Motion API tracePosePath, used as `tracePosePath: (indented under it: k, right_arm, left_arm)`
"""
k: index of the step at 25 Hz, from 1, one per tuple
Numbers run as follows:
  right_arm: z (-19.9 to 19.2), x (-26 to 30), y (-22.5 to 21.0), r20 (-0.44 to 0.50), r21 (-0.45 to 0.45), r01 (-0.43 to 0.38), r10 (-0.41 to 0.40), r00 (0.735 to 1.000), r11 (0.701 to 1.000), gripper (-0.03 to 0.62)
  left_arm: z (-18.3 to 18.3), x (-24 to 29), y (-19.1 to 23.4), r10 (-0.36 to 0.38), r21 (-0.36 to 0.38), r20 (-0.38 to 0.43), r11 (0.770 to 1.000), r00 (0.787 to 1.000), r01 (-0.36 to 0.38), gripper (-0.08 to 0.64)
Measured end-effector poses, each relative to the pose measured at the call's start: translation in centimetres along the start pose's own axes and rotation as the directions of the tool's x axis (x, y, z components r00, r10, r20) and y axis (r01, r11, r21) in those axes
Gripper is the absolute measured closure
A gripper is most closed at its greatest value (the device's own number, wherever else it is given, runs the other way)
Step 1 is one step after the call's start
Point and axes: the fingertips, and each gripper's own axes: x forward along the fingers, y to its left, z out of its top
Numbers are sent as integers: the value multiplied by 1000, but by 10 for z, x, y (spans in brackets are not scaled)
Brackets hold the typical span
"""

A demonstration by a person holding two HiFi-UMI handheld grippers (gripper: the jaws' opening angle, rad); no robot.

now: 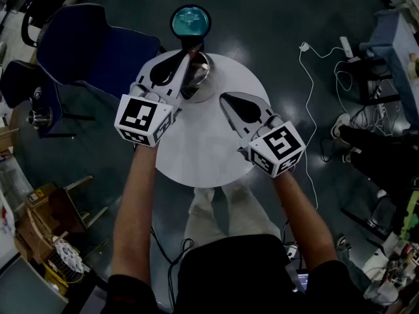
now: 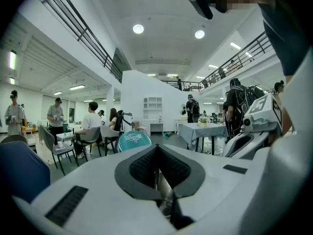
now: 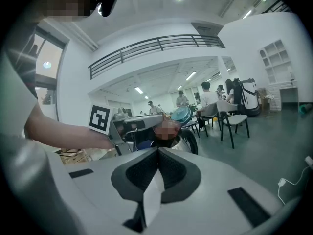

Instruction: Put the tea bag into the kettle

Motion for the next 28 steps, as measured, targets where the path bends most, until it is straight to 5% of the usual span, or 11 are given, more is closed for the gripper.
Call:
tracePosePath:
  k: [5,28]
  right_arm:
    - [-3,1,1,-9,1,3,-3,1000,1000,575]
    - [-22,1,-2,-38,25,17,-16,999,1000,575]
  left_arm:
    - [4,-2,0,-13,-8,69,1000,998,14,541]
    - [-28,3,1,-13,-4,-44,1000,999,13,543]
